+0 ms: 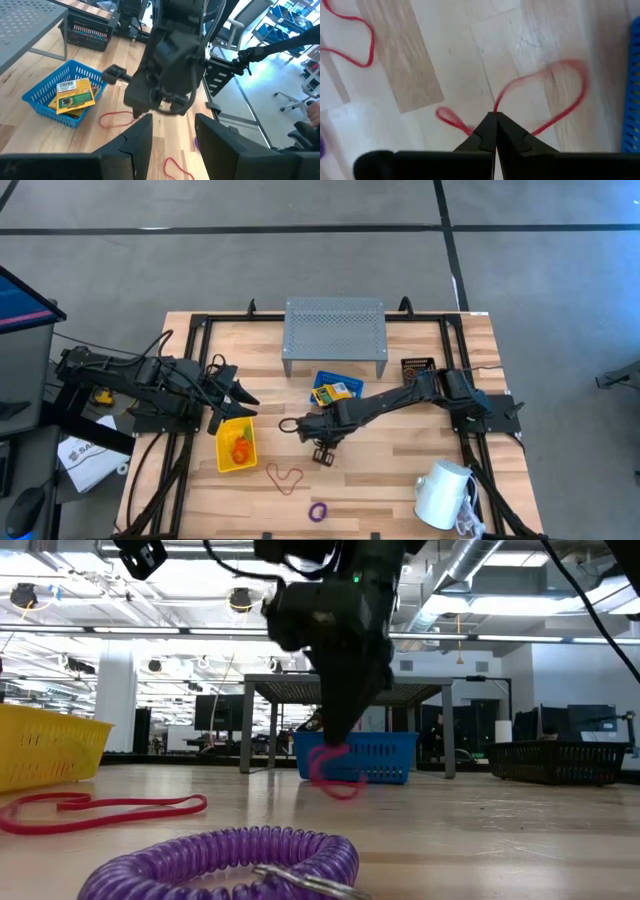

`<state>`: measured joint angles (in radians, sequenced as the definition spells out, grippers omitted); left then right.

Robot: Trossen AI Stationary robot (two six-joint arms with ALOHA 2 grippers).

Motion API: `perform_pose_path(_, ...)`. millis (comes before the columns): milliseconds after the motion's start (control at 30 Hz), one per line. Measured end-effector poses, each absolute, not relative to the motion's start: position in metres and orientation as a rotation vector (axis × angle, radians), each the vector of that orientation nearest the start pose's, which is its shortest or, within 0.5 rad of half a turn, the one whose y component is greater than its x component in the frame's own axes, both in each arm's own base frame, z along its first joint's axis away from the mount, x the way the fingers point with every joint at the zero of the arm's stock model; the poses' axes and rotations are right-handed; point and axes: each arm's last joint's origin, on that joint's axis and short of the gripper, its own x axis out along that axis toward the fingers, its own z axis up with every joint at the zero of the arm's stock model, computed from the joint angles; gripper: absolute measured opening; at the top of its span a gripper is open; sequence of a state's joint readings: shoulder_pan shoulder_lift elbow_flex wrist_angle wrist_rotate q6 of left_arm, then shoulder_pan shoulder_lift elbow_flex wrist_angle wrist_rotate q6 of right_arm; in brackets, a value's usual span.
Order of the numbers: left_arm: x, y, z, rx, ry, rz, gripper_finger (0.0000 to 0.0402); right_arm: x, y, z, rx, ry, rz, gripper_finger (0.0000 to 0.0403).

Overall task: Pick & Place Office Desk Supplies
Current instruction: Put the red rubber band into the black bin

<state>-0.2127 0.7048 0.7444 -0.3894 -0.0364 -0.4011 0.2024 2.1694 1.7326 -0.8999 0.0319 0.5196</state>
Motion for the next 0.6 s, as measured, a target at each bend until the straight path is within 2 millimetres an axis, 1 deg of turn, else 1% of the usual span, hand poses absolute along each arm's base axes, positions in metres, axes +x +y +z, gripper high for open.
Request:
perform_pose_path(133, 0.149, -0.031, 0.311, -0.353, 0.377, -0.102, 0.0143, 0.426, 0.086, 0.197, 0.299, 1.284, -0.194, 0.0000)
perform_pose_path(367, 0.149, -0.031, 0.311, -0.353, 0.377, -0.103, 0.0143, 0.419, 0.085, 0.217, 0.322, 1.257, -0.199, 0.0000)
perform_pose_path(500, 0.149, -0.031, 0.311, -0.353, 0.377, -0.103, 0.0143, 0.415, 0.084, 0.224, 0.320, 1.255, -0.218, 0.0000)
perform_pose_path(600, 0.149, -0.031, 0.311, -0.353, 0.377, -0.103, 0.0143, 0.410, 0.082, 0.234, 0.333, 1.242, -0.230, 0.0000)
